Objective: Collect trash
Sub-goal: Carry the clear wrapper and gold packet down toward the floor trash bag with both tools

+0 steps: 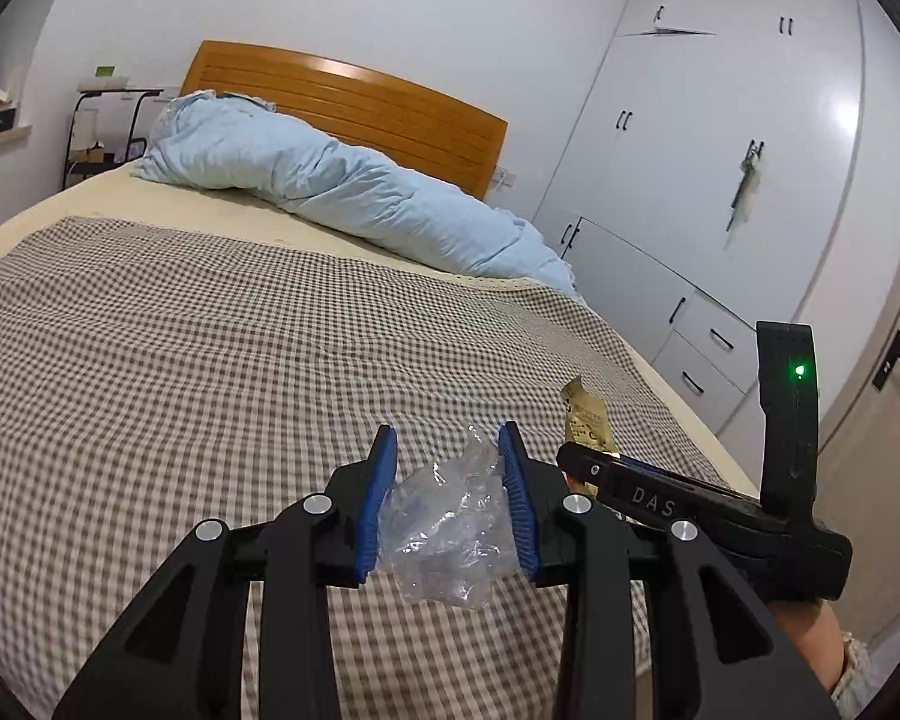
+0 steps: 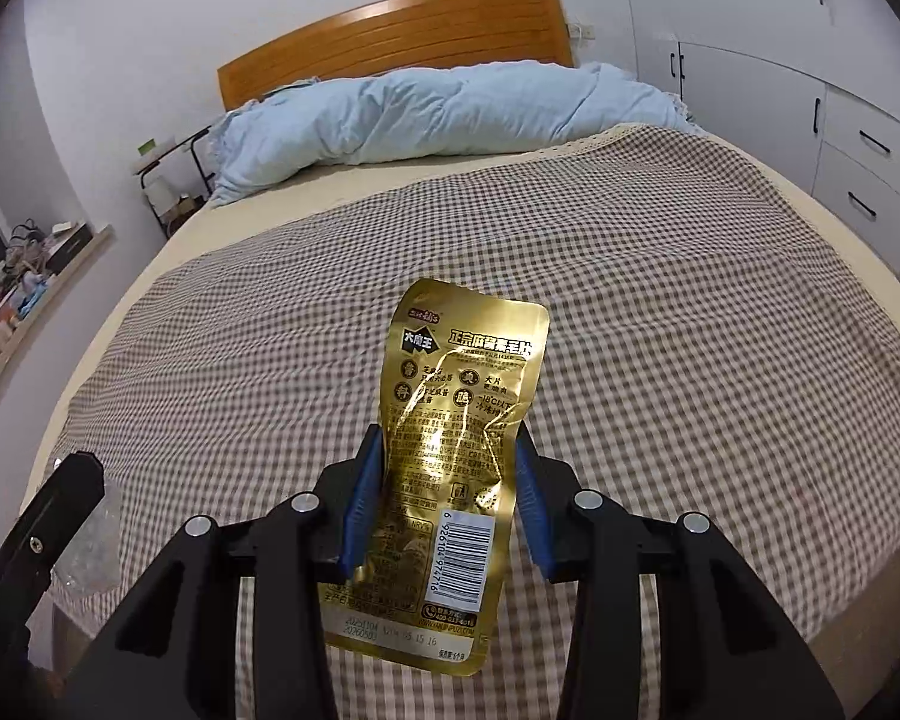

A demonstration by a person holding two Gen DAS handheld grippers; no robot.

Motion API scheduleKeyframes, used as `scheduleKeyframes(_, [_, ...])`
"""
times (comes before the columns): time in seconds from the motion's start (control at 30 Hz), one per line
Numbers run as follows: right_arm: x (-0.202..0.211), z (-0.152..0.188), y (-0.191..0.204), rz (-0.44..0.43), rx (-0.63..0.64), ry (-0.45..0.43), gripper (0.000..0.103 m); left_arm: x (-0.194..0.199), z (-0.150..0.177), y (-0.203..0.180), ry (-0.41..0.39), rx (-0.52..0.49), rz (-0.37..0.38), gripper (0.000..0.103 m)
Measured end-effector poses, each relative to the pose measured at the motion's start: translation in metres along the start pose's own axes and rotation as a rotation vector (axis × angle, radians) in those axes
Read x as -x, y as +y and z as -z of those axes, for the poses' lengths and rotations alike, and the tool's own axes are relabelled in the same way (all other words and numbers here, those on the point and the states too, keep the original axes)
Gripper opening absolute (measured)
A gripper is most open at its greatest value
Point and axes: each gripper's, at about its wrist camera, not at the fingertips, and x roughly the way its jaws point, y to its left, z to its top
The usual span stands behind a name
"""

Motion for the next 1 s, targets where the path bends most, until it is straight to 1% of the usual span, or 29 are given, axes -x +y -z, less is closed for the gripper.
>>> scheduleKeyframes(0.17, [0.025, 0.023, -0.004, -0.018, 0.025, -0.009, 0.041, 0.028, 0.021, -0.018, 0.002, -0.022, 0.002, 0.033])
scheduleKeyframes(0.43, [0.055, 0.060, -0.013, -0.069, 0.047, -0.012, 0.041, 0.057, 0.051, -0.037, 0.023, -0.048, 0.015, 0.033])
scheduleKeyframes(0.67, [0.075, 0.092, -0.018, -0.113, 0.074, -0.008, 0.041, 0.075, 0.077, -0.047, 0.047, -0.071, 0.040, 0.033])
scheduleKeyframes(1.0, [0.091, 0.142, -0.017, -0.163, 0.130, 0.021, 0.041, 0.092, 0.121, -0.051, 0.111, -0.075, 0.079, 0.033])
